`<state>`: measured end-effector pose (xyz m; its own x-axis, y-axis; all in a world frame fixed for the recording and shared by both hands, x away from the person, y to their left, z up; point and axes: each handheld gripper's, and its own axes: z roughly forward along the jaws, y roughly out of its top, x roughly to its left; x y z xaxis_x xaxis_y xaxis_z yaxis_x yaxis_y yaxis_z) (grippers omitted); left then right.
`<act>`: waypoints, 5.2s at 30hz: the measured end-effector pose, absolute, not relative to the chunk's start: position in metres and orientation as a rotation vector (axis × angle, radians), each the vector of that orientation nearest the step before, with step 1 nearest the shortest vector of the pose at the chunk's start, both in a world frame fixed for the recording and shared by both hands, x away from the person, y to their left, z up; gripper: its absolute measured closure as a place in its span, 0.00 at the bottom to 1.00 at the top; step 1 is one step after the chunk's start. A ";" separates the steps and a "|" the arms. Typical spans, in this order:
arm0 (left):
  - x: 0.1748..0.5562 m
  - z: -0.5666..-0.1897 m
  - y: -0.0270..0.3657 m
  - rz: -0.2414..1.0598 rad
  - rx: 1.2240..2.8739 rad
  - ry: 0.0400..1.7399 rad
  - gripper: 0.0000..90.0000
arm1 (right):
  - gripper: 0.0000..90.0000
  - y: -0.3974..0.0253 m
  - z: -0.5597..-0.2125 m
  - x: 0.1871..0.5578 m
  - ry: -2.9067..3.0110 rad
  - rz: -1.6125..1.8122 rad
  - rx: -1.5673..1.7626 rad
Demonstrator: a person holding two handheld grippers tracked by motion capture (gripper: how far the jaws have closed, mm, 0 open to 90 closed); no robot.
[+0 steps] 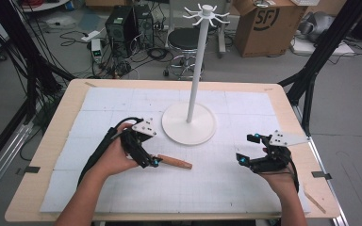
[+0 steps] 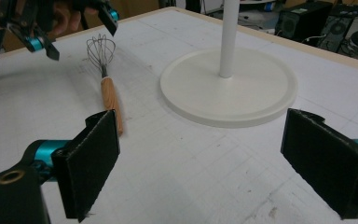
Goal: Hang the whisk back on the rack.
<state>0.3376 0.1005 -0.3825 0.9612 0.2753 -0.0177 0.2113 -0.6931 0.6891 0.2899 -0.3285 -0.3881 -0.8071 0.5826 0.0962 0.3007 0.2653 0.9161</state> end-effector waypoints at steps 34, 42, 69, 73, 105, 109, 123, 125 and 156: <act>0.353 -0.420 0.057 0.028 2.738 0.260 0.58 | 0.12 -0.327 -0.392 0.290 2.298 1.526 0.819; 0.347 -0.418 0.054 0.044 2.760 0.198 0.72 | 0.15 -0.326 -0.391 0.290 2.295 1.525 0.808; 0.343 -0.390 0.069 0.041 2.639 0.245 0.81 | 0.15 -0.332 -0.390 0.288 2.283 1.532 0.818; 0.342 -0.375 0.080 0.046 2.516 0.272 0.81 | 0.15 -0.331 -0.389 0.288 2.282 1.531 0.806; 0.361 -0.284 0.097 -0.038 2.072 0.264 0.81 | 0.15 -0.328 -0.383 0.286 2.279 1.562 0.779; 0.368 -0.270 0.094 -0.019 2.078 0.257 0.81 | 0.15 -0.328 -0.383 0.286 2.283 1.559 0.782; 0.394 -0.223 0.079 -0.004 2.030 0.227 0.81 | 0.15 -0.328 -0.383 0.286 2.283 1.557 0.777; 0.397 -0.217 0.076 -0.007 2.024 0.212 0.81 | 0.15 -0.329 -0.383 0.286 2.282 1.560 0.782; 0.441 -0.165 0.046 0.038 2.003 0.261 0.81 | 0.15 -0.330 -0.383 0.286 2.282 1.560 0.770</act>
<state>0.4414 0.0463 -0.1647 0.9757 0.2001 -0.0897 0.1667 -0.4105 0.8965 0.2859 -0.3299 -0.3832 -0.8219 0.5650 0.0724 0.2727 0.2788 0.9208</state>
